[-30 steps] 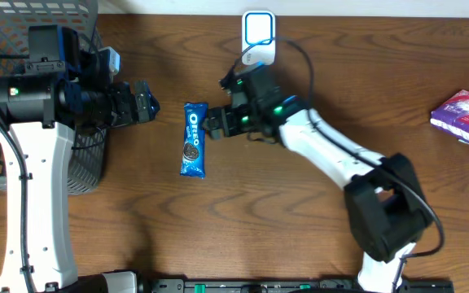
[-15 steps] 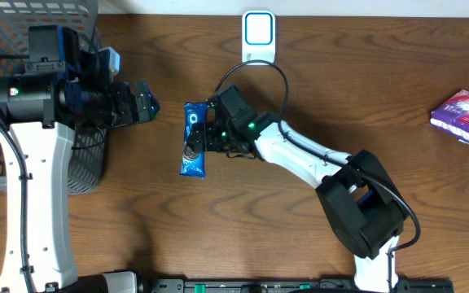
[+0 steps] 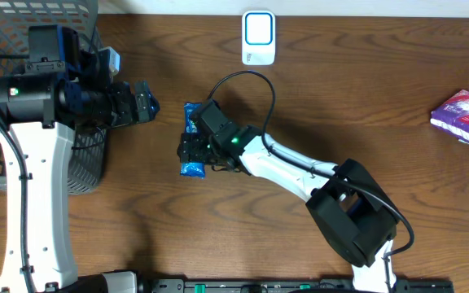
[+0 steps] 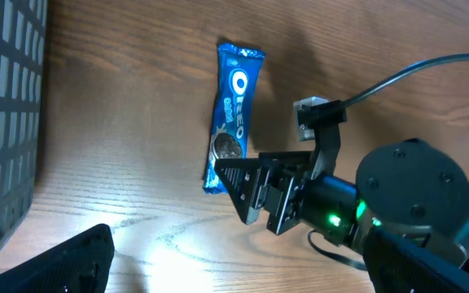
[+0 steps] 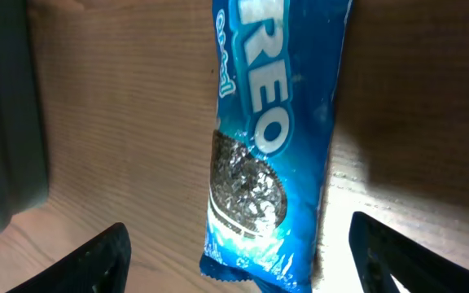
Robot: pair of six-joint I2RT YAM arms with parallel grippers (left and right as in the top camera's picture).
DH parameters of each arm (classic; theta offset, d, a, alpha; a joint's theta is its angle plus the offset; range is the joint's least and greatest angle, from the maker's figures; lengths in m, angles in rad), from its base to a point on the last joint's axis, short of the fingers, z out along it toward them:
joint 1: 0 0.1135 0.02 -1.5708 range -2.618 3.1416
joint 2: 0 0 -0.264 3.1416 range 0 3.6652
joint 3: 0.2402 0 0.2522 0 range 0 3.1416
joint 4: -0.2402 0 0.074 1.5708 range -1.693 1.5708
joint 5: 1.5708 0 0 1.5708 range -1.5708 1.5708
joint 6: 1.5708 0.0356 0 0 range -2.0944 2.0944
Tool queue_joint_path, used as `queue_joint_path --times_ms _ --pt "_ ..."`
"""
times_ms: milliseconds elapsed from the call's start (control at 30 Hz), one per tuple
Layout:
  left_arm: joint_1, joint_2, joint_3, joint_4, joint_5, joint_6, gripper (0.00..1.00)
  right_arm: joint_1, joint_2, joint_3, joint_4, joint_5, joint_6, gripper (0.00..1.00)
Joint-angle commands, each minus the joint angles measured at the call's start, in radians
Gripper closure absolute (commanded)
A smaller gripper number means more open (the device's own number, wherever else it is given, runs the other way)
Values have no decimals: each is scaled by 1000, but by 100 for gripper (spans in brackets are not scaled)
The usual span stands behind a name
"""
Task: Scan the item barcode
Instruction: 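Move the right gripper left to the blue Oreo pack, then grasp the Oreo pack with the right gripper and lift it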
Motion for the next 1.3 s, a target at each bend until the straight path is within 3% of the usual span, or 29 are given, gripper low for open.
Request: queue_joint_path --times_ms 0,333,700,800,1067,1267 --pt "-2 4 3 -1 -6 13 2 20 -1 10 -3 48 32 19" --pt "-2 4 3 -1 -6 13 2 32 9 10 -4 123 67 24" --pt "-2 4 3 -1 -6 13 2 23 72 10 42 54 124 27" --pt "-2 4 3 -1 -6 13 2 22 72 10 34 77 117 34" --pt "-2 4 3 -2 -6 13 2 -50 72 10 -64 195 60 68" --pt "-2 4 3 -1 -6 13 2 -143 65 13 -195 282 38 70"
